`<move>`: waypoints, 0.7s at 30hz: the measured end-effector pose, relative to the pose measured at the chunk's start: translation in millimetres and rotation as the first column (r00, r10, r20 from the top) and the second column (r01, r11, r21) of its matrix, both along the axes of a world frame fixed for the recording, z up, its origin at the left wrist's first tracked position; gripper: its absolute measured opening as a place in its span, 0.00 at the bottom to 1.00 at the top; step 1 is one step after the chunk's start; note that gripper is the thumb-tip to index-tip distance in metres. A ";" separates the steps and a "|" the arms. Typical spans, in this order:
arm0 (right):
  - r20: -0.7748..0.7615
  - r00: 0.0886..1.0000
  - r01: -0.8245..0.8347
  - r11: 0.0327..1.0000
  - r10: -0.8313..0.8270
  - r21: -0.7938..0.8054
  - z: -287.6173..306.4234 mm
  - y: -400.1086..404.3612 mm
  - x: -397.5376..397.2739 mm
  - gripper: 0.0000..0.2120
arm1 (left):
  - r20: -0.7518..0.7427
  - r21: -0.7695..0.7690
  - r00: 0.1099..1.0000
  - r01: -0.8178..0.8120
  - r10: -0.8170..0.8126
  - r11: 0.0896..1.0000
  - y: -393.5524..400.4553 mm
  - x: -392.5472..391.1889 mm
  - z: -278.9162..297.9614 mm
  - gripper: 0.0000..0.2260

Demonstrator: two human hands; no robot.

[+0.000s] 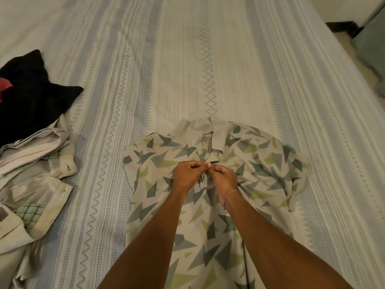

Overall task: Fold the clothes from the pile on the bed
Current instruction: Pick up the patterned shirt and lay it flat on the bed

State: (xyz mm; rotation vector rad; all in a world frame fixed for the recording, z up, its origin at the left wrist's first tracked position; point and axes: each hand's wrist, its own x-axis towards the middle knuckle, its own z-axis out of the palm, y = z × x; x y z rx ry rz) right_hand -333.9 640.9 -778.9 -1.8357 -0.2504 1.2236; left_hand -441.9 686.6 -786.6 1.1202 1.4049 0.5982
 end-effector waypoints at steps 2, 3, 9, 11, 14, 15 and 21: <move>0.008 1.000 -0.006 1.000 0.006 0.020 -0.7 -0.5 -1.3 0.04 | -0.038 0.007 0.999 -0.023 0.023 1.000 2.4 0.7 -3.4 0.07; 0.007 1.000 -0.007 1.000 0.007 0.028 0.3 -1.2 -1.3 0.02 | -0.051 0.005 0.998 -0.028 0.028 1.000 3.0 1.0 -4.9 0.07; -0.023 1.000 -0.008 1.000 0.009 0.022 4.0 -1.1 1.0 0.01 | -0.012 0.023 0.998 -0.061 0.061 0.998 0.7 -0.8 -8.4 0.09; -0.037 0.999 -0.010 1.000 0.011 0.019 5.4 -0.6 1.8 0.02 | 0.004 0.016 0.998 -0.062 0.062 0.998 1.0 -1.6 -9.2 0.10; -0.053 0.998 -0.018 1.000 0.019 0.007 9.1 -1.2 3.0 0.03 | 0.001 0.012 0.998 -0.062 0.062 0.998 2.2 -3.0 -9.0 0.08; -0.064 0.998 -0.022 1.000 0.023 0.012 10.0 -1.7 4.4 0.03 | 0.000 0.008 0.998 -0.064 0.064 0.998 2.6 -3.0 -9.1 0.06; -0.124 0.988 -0.094 0.995 0.089 -0.035 14.1 -3.6 12.7 0.02 | -0.052 0.057 0.998 -0.030 0.033 0.998 -0.7 -1.3 -10.9 0.04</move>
